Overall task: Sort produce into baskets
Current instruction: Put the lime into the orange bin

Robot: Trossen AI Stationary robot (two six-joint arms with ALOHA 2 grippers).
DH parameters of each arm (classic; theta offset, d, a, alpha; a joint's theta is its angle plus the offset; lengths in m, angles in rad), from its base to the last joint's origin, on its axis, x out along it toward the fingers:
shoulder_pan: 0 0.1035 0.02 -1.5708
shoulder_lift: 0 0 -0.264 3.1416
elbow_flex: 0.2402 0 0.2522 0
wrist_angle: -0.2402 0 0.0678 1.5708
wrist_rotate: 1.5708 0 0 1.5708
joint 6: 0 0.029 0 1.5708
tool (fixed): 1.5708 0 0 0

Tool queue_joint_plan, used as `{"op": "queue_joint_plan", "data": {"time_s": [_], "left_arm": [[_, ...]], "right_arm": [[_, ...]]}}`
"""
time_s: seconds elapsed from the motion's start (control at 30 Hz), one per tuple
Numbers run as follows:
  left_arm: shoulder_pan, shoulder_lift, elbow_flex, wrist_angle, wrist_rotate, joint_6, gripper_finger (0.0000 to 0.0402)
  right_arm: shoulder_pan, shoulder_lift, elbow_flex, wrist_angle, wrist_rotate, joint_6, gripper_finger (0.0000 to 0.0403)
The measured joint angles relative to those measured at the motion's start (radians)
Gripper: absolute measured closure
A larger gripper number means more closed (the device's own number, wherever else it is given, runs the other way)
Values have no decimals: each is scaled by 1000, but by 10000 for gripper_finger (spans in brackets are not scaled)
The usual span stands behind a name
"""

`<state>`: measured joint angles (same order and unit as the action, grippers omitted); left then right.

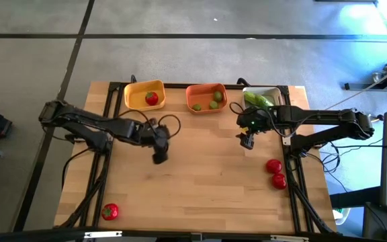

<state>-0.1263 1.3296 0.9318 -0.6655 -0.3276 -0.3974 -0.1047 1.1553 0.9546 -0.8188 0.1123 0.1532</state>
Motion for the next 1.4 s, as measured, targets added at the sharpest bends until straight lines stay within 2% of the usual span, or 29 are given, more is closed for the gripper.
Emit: {"op": "queue_joint_plan", "data": {"time_s": [0.27,0.43,0.77,0.97,1.4], "left_arm": [[105,37,-25,309,-45,38,226],[180,110,-26,446,-48,43,226],[285,279,-26,733,-48,94,226],[356,358,10,783,-21,79,226],[495,514,234,781,9,189,221]], "right_arm": [[0,0,0,11,71,-6,112],[0,0,0,14,108,-8,112],[0,0,0,73,108,-4,111],[0,0,0,123,108,-32,111],[0,0,0,122,116,-58,111]]}}
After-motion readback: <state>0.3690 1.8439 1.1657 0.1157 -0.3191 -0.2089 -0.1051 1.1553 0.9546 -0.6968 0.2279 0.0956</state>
